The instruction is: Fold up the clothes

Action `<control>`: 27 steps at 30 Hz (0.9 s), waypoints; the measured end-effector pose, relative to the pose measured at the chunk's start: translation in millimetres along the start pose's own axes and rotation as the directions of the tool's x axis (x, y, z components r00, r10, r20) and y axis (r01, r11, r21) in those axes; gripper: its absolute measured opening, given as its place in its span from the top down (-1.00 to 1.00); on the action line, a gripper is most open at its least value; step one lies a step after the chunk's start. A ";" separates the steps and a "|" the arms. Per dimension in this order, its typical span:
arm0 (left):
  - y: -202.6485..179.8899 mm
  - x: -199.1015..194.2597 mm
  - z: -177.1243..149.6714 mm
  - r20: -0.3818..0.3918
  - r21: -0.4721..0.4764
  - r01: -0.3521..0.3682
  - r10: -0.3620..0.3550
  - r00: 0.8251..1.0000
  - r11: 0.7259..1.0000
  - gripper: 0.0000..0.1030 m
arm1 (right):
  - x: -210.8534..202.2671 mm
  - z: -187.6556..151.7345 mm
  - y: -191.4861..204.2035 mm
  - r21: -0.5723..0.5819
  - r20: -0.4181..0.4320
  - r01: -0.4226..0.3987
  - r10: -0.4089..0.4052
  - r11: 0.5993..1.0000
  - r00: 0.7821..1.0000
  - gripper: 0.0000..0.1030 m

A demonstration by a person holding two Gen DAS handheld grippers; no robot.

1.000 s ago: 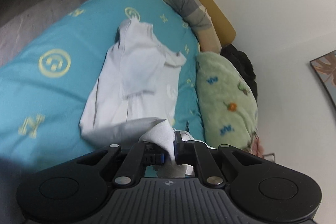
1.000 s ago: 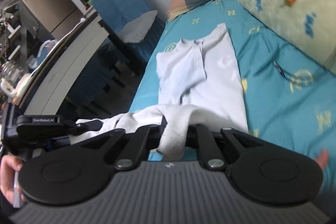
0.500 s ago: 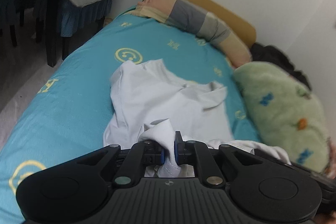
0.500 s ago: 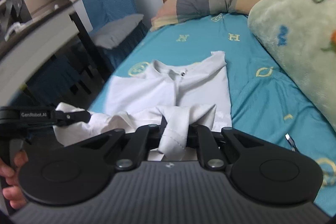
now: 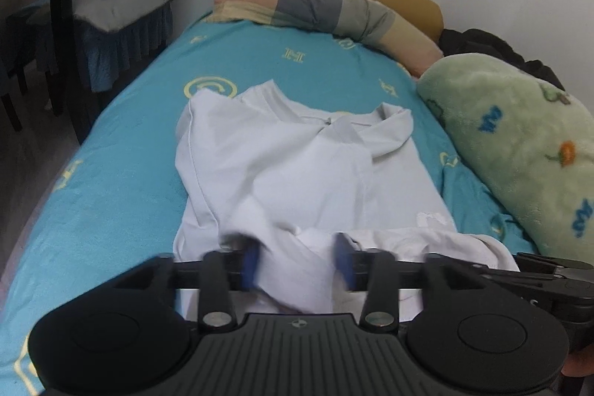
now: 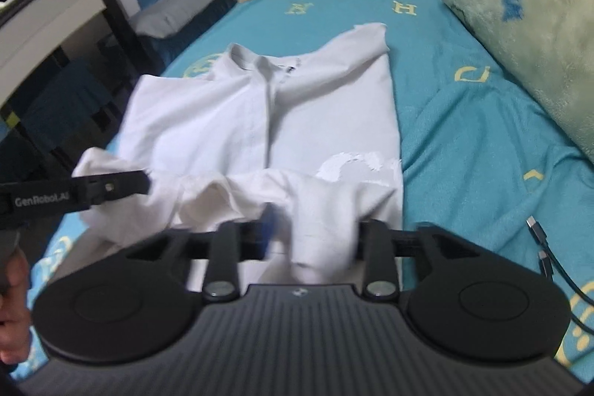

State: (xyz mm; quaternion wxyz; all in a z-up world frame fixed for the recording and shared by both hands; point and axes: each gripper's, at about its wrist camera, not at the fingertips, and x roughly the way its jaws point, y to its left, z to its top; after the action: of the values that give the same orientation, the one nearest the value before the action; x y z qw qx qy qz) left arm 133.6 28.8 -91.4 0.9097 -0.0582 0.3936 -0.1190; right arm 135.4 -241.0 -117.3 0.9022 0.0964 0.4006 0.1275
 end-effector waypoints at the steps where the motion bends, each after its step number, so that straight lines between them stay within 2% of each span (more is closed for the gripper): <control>1: -4.6 -10.1 -2.2 0.022 0.011 0.000 -0.001 1.000 1.000 -0.32 | -8.1 -2.2 2.2 0.001 0.011 -0.007 0.007 1.000 1.000 -0.28; 2: -9.5 -21.1 -4.6 0.041 0.026 0.001 -0.002 0.999 1.000 -0.46 | -16.3 -4.4 4.5 0.002 0.023 -0.014 0.014 1.000 1.000 -0.41; 4: -20.9 -44.3 -10.1 0.071 0.063 0.002 -0.007 0.997 0.998 -0.62 | -35.2 -9.4 12.3 -0.010 0.047 -0.005 0.006 1.000 0.999 -0.54; 8: -32.7 -84.8 -23.7 0.111 0.058 0.037 -0.043 0.993 0.998 -0.69 | -73.9 -17.4 21.8 -0.019 0.116 0.001 0.001 1.000 0.993 -0.54; 11: -31.6 -102.9 -37.2 0.103 0.003 0.073 -0.073 0.992 0.997 -0.77 | -102.4 -23.7 27.5 -0.014 0.166 0.001 0.002 1.000 0.986 -0.54; 14: -30.1 -119.8 -50.7 0.092 -0.056 0.110 -0.104 0.990 0.992 -0.81 | -124.0 -37.8 27.2 0.055 0.180 -0.011 0.001 0.998 0.984 -0.54; 16: -22.7 -114.1 -59.9 0.027 -0.156 0.133 -0.130 0.991 0.979 -0.81 | -124.3 -49.3 22.6 0.138 0.149 -0.042 0.021 0.989 0.989 -0.54; 19: -1.8 -87.3 -72.9 -0.094 -0.364 0.161 -0.208 0.973 0.918 -0.81 | -109.1 -67.5 11.8 0.303 0.067 -0.111 0.095 0.946 0.993 -0.54; 22: 26.1 -57.1 -91.7 -0.178 -0.568 0.150 -0.298 0.938 0.809 -0.80 | -93.9 -85.7 0.9 0.464 -0.002 -0.159 0.181 0.871 0.983 -0.57; 25: 50.5 -36.8 -110.8 -0.213 -0.706 0.091 -0.333 0.918 0.702 -0.75 | -78.7 -103.9 -10.0 0.613 -0.055 -0.185 0.275 0.768 0.960 -0.57; 27: 63.0 -32.4 -118.1 -0.172 -0.773 0.100 -0.359 0.917 0.626 -0.75 | -68.7 -115.8 -17.0 0.702 -0.080 -0.188 0.339 0.687 0.937 -0.57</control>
State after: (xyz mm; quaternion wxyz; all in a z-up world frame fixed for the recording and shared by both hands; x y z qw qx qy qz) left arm 36.7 96.7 -162.0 0.7067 -0.4590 0.5339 -0.0698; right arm 7.1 -269.9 -150.5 0.7287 0.4650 0.4908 0.1090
